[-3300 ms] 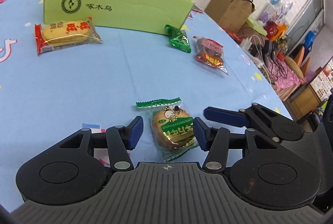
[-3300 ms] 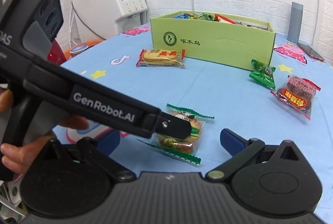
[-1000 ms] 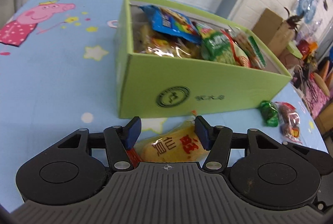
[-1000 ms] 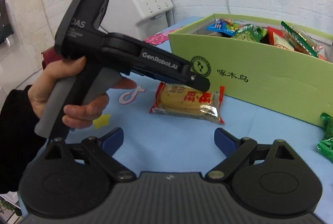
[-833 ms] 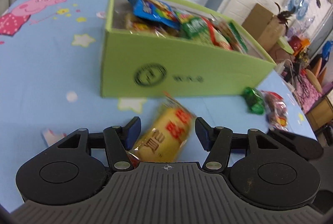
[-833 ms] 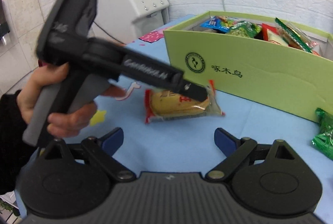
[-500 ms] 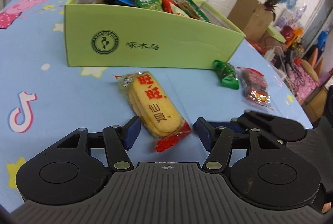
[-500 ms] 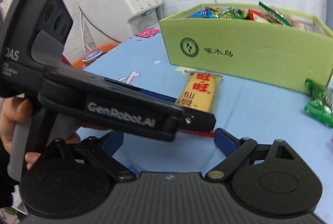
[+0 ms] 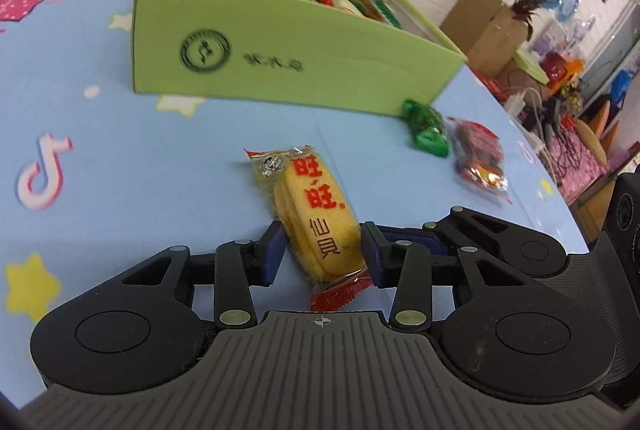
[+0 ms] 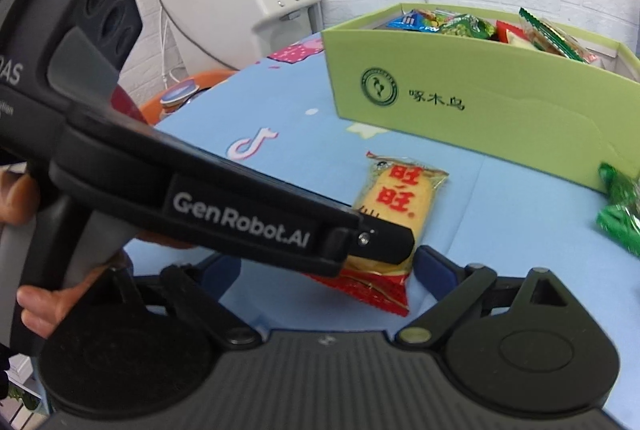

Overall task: Organize snacks
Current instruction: 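Move the left gripper to the yellow Wangwang rice cracker bag, then close the left gripper on the Wangwang bag and lift it, then carry the Wangwang bag into the box and open the left gripper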

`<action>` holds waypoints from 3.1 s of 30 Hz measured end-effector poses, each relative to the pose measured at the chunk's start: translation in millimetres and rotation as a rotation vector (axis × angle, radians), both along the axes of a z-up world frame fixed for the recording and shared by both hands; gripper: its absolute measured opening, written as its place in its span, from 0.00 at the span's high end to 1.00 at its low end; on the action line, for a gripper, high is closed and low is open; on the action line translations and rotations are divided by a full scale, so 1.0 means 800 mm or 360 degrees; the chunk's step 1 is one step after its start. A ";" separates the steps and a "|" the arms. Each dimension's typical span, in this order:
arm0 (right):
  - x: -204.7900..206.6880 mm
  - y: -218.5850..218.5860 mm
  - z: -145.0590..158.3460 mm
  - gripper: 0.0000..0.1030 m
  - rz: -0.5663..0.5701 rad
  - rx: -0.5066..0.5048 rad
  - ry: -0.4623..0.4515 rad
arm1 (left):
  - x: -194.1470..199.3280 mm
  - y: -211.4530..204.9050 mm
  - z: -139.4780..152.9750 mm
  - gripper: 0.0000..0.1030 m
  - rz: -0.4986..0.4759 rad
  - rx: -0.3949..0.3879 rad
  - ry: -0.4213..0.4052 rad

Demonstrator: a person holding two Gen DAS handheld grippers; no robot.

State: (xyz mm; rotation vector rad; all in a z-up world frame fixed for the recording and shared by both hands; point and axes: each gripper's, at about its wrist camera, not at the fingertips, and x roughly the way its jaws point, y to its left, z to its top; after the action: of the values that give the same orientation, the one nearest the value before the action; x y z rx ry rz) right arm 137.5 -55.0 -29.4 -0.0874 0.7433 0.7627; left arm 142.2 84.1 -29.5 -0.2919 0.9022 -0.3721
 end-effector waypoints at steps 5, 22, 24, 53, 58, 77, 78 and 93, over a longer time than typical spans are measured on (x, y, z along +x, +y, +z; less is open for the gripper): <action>-0.065 -0.024 0.002 0.09 -0.0024 -0.0014 -0.0036 | -0.064 -0.019 -0.004 0.77 0.0025 -0.0080 0.0003; -0.095 -0.047 -0.009 0.06 -0.0242 -0.0041 -0.0131 | -0.075 -0.039 -0.001 0.42 0.0169 -0.0018 -0.0029; -0.093 -0.046 -0.010 0.02 -0.0269 -0.0047 -0.0125 | -0.076 -0.037 -0.001 0.42 0.0169 -0.0034 -0.0030; -0.081 -0.031 0.030 0.23 -0.0260 -0.0025 -0.0304 | -0.053 -0.025 0.048 0.92 0.0152 -0.0157 -0.0180; -0.015 -0.013 0.081 0.21 -0.0228 0.0006 -0.0464 | 0.012 -0.003 0.108 0.90 0.0197 -0.0159 -0.0343; 0.231 0.067 0.062 0.12 -0.0088 -0.0051 -0.0333 | 0.215 0.020 0.083 0.76 0.0239 0.0229 -0.0358; 0.228 0.066 0.065 0.10 -0.0099 -0.0055 -0.0341 | 0.210 0.023 0.088 0.70 0.0249 0.0194 -0.0371; 0.012 -0.149 0.048 0.10 -0.0574 0.0097 -0.0345 | 0.041 -0.032 0.088 0.37 0.0025 -0.0199 -0.0329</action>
State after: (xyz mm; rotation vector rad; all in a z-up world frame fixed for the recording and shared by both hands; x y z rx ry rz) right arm 147.1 -174.5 9.2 0.0198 0.5094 0.4226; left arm 174.9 58.7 41.2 -0.3679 0.6747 -0.4366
